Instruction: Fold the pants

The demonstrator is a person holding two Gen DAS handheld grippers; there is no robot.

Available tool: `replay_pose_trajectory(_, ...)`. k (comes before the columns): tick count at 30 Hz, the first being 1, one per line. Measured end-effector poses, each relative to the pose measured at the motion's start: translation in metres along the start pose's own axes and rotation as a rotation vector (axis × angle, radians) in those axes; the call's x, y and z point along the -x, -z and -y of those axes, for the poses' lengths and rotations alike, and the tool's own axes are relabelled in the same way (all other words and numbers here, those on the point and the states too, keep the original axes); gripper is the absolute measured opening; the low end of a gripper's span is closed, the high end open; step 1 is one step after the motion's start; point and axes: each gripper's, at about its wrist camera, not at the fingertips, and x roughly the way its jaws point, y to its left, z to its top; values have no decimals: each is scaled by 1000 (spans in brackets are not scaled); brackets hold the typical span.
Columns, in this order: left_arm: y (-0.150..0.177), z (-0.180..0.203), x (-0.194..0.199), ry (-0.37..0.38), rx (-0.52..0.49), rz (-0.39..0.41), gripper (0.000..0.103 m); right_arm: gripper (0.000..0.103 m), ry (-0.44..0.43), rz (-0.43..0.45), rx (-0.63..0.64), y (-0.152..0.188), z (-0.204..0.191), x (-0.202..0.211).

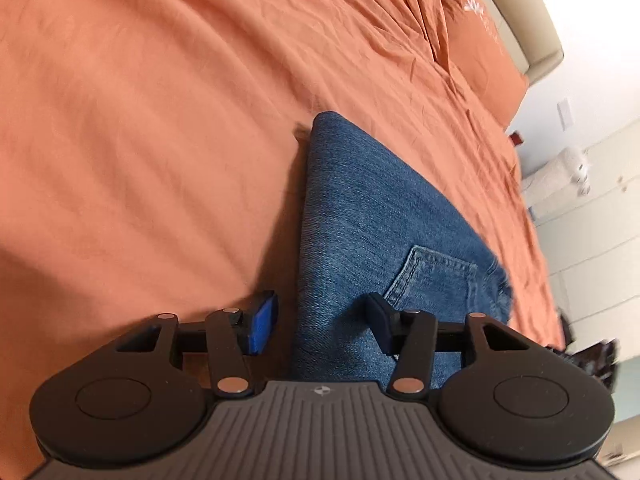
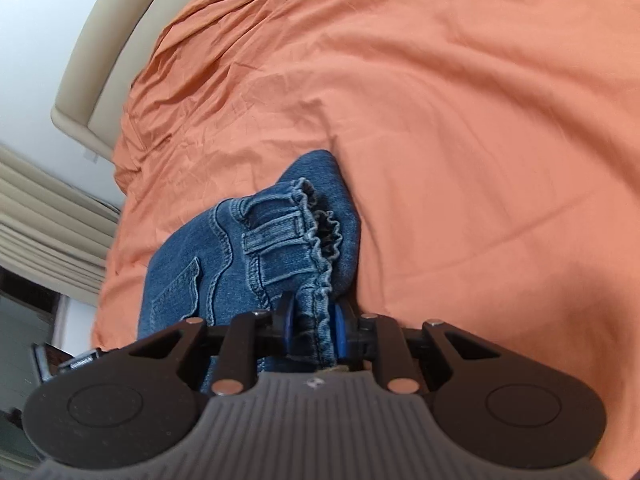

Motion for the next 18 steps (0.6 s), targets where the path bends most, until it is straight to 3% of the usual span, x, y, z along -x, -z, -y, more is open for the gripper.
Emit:
replay_pose_trajectory(5, 9, 3, 4, 22, 55, 35, 25, 15, -22, -4, -32, 1, 5, -1)
replay_pose_trajectory(11, 20, 37, 14, -98, 37, 132, 13, 16, 71, -10, 6, -2, -17, 2)
replay_pose_trajectory(14, 21, 50, 31, -136, 2, 177, 6, 16, 142, 6, 101, -3, -49, 10)
replay_pose_trajectory(18, 20, 56, 56, -127, -30, 178, 6, 14, 143, 47, 168, 0, -88, 30)
